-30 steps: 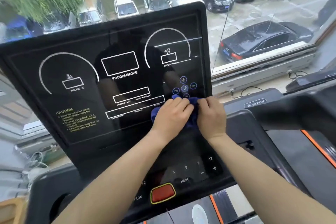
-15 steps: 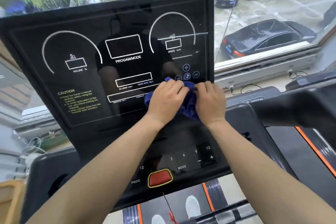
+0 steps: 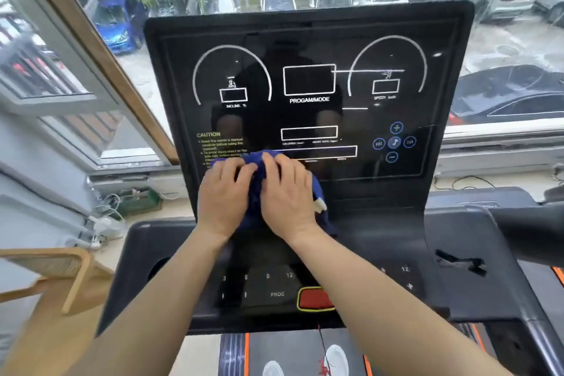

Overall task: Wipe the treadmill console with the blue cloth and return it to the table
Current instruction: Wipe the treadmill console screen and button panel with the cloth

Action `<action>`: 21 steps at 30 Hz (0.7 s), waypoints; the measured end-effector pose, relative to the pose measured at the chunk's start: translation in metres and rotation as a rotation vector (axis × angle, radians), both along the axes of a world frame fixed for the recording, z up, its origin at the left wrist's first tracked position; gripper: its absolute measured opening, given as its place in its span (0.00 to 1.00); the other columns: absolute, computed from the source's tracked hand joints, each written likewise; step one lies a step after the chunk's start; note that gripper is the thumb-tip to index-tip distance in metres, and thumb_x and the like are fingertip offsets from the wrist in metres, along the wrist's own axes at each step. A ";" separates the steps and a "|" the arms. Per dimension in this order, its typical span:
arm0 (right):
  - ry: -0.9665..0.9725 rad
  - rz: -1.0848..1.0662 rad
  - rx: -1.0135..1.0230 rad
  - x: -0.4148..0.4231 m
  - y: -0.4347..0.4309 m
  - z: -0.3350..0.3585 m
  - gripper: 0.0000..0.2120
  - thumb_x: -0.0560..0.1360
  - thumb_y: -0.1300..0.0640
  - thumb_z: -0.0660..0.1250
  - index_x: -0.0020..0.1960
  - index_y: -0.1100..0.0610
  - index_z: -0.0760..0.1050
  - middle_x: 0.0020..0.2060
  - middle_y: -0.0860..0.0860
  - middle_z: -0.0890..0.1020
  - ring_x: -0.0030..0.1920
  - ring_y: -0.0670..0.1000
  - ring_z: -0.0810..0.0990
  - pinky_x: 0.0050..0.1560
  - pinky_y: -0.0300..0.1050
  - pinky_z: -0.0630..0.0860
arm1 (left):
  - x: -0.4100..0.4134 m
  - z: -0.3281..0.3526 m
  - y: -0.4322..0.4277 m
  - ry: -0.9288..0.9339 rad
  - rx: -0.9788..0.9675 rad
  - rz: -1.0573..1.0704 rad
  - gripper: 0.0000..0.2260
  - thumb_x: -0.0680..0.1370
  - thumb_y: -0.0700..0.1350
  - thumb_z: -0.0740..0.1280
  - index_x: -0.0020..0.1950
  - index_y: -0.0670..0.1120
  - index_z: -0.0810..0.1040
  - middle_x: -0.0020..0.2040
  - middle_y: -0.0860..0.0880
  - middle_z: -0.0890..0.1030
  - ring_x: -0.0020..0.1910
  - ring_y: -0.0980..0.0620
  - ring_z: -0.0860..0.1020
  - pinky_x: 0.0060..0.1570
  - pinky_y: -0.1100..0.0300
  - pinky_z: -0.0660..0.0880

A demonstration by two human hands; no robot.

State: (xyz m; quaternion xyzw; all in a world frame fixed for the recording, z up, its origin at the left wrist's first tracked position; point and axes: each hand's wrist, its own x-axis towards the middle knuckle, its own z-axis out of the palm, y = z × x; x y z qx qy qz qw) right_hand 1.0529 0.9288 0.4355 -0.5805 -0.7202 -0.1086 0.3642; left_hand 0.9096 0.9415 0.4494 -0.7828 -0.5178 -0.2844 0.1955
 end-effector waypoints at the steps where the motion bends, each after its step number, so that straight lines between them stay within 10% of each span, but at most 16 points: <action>1: -0.101 0.078 -0.007 -0.017 -0.002 -0.004 0.23 0.77 0.59 0.65 0.71 0.60 0.71 0.62 0.58 0.77 0.59 0.59 0.75 0.58 0.54 0.72 | -0.020 -0.004 -0.005 -0.019 -0.015 0.061 0.08 0.77 0.39 0.65 0.54 0.41 0.79 0.50 0.40 0.80 0.43 0.39 0.75 0.40 0.46 0.75; 7: -0.348 0.296 0.238 -0.034 0.054 0.041 0.22 0.81 0.62 0.54 0.74 0.63 0.70 0.61 0.59 0.75 0.58 0.59 0.74 0.55 0.53 0.75 | -0.040 0.034 0.014 -0.099 0.045 0.197 0.05 0.79 0.37 0.65 0.52 0.40 0.79 0.47 0.40 0.79 0.41 0.39 0.76 0.40 0.48 0.73; 13: -0.345 0.190 0.346 0.017 0.130 0.150 0.28 0.77 0.59 0.65 0.75 0.63 0.67 0.62 0.62 0.77 0.59 0.60 0.68 0.57 0.55 0.74 | 0.008 0.140 0.094 -0.204 0.310 0.177 0.05 0.79 0.38 0.66 0.53 0.42 0.79 0.48 0.41 0.80 0.42 0.40 0.77 0.42 0.48 0.72; 21: -0.251 -0.063 0.372 0.180 0.093 0.090 0.21 0.83 0.62 0.64 0.75 0.61 0.69 0.61 0.57 0.71 0.55 0.61 0.72 0.57 0.53 0.71 | 0.148 0.097 0.081 -0.090 0.251 -0.191 0.06 0.79 0.38 0.67 0.54 0.42 0.81 0.49 0.43 0.81 0.43 0.42 0.77 0.42 0.48 0.72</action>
